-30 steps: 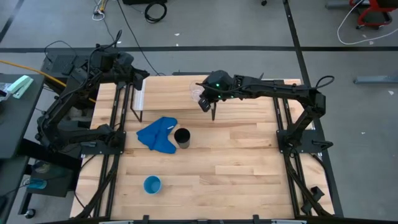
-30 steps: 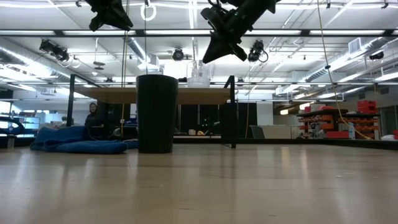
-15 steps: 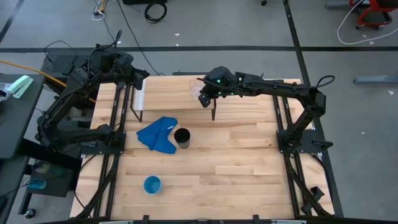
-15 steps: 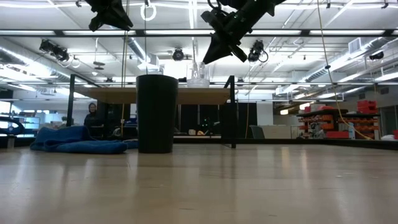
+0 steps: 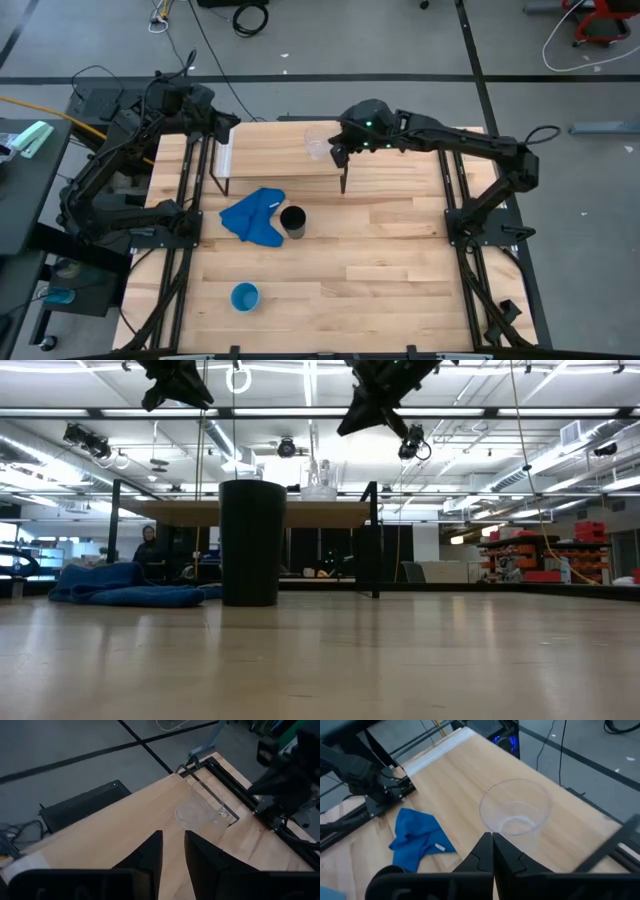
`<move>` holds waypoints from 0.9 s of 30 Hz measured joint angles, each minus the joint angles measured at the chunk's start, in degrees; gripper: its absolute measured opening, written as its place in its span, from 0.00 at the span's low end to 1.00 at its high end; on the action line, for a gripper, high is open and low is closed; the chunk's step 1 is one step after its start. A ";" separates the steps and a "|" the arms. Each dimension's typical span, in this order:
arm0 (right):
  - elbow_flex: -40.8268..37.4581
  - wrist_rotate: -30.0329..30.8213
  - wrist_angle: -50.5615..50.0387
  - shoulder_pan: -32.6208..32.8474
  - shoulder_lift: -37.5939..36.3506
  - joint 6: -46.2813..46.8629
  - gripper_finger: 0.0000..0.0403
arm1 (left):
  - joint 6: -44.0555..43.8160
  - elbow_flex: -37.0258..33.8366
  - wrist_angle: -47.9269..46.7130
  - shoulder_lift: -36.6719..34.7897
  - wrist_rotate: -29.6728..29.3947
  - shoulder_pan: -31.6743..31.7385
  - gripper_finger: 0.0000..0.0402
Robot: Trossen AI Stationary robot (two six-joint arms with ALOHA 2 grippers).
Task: Stack small to large cups/mugs on shelf
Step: Put the blue cup on the shelf
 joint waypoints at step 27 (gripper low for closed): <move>-2.01 6.61 -35.39 8.51 -24.51 9.77 0.02 | -14.43 0.01 -19.54 -7.45 -3.41 -26.61 0.08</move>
